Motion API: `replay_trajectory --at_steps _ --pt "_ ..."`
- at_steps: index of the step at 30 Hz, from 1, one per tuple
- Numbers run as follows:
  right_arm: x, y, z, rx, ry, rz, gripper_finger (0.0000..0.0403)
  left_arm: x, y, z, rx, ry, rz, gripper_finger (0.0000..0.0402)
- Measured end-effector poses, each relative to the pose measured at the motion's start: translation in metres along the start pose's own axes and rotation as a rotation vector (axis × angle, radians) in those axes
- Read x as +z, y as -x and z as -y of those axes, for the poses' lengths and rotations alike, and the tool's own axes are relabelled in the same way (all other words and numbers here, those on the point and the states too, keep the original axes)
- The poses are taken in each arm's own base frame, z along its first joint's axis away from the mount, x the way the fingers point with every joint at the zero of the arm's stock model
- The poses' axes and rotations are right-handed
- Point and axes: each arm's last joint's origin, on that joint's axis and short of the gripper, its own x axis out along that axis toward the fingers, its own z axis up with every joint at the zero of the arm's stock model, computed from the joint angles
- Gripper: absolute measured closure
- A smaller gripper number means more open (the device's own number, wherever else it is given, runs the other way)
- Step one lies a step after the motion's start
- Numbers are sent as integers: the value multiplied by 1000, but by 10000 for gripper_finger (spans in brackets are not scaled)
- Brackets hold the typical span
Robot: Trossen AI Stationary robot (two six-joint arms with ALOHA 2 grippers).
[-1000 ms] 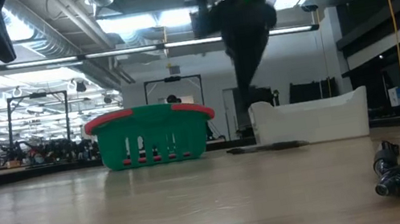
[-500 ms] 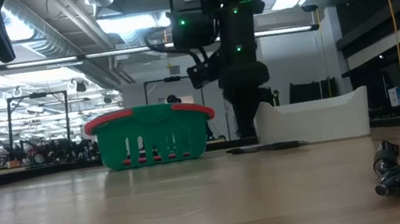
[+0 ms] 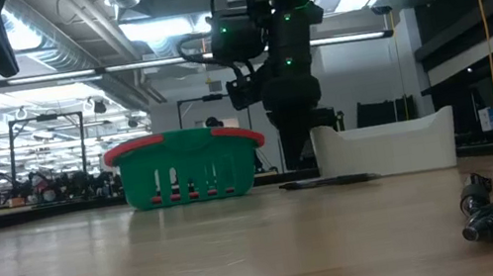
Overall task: Sort pens & pencils
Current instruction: Put the black pen into the white bin
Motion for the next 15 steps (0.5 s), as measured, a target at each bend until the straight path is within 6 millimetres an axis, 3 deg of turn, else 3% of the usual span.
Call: replay_trajectory --at_steps 15 --pt "-8 -13 13 13 -60 6 264 0 0 0 0 -5 0 352"
